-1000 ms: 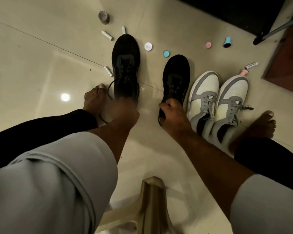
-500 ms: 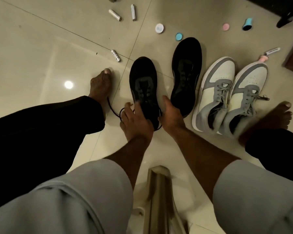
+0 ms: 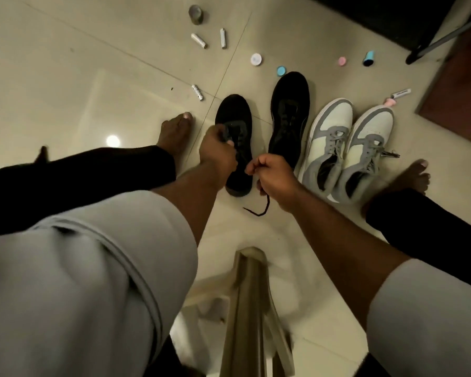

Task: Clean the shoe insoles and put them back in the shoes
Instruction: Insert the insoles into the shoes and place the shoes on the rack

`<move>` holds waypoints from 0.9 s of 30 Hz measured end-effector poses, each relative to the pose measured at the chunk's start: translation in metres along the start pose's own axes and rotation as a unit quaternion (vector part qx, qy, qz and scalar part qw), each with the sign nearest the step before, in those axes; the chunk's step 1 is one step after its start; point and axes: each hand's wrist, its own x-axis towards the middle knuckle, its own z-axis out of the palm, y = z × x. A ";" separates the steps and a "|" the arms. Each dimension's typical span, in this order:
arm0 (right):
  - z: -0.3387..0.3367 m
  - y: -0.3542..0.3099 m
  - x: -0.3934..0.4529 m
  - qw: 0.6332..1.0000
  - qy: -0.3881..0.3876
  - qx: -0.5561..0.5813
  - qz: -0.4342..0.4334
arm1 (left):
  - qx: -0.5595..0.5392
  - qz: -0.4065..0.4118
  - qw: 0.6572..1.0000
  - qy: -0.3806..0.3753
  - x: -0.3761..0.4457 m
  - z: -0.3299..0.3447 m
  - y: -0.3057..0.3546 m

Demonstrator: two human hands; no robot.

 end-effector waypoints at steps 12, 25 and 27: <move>-0.002 -0.049 -0.097 0.986 0.003 0.126 0.110 | 0.207 0.235 0.949 0.002 -0.177 -0.032 0.010; -0.004 -0.063 -0.128 0.991 0.098 0.083 0.032 | 0.333 0.231 0.914 0.021 -0.138 -0.073 0.022; -0.003 -0.066 -0.135 0.994 0.108 0.010 -0.016 | 0.412 0.236 0.876 -0.090 -0.111 -0.055 0.016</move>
